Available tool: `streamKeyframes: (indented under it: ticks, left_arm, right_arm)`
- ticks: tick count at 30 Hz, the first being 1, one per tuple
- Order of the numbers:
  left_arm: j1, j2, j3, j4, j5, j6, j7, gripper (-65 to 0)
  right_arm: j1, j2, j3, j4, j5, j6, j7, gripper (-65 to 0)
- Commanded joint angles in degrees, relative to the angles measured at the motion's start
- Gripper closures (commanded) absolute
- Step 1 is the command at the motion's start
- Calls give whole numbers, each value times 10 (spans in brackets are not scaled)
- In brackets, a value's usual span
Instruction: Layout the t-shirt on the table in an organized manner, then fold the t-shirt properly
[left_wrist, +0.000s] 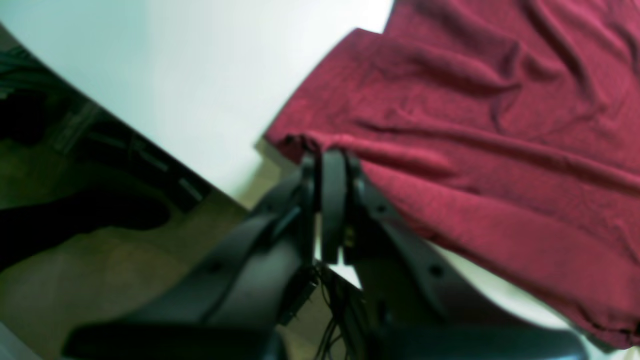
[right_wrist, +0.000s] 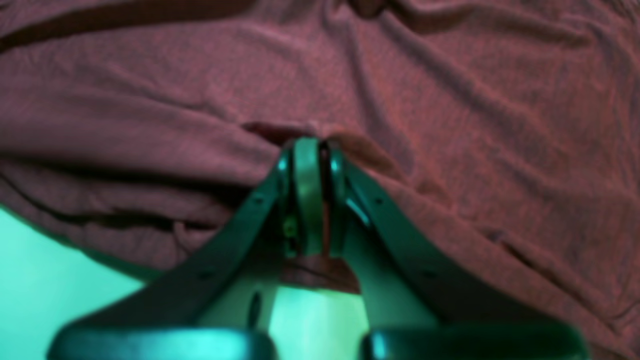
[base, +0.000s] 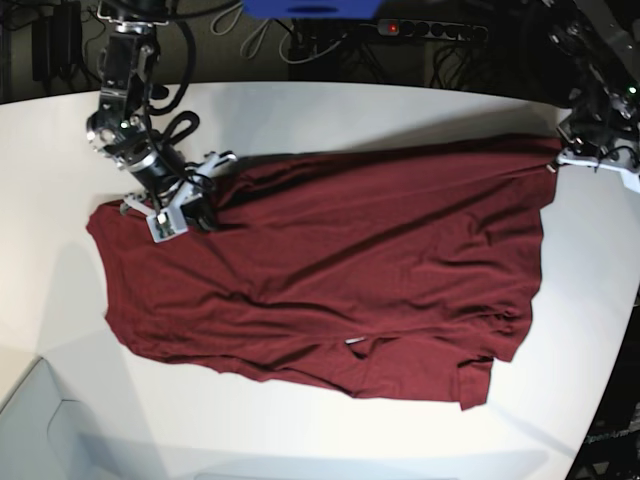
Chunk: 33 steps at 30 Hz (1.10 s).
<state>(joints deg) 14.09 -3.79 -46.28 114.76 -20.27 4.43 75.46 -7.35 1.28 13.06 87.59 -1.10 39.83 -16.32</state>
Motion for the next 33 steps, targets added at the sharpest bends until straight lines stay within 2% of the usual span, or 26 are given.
streamKeyframes:
  ticks: [1, 9, 19, 28, 33]
  left_arm:
    - [-2, -6, -12, 12, -2, 1, 4, 0]
    - [-13, -13, -33, 8, -34, 1, 5, 0]
    - [-63, -18, -33, -42, -29, 1, 5, 0]
    - [-47, -18, -35, -27, -34, 1, 11, 0]
    - [-35, -18, -37, -26, -34, 2, 35, 0]
  right_arm:
    - [6, 4, 1, 11, 11, 2, 16, 0]
    - [6, 1, 1, 11, 11, 2, 18, 0]
    - [6, 1, 1, 7, 11, 2, 18, 0]
    - [12, 3, 0, 7, 11, 2, 19, 0]
    - [18, 2, 0, 6, 11, 2, 17, 0]
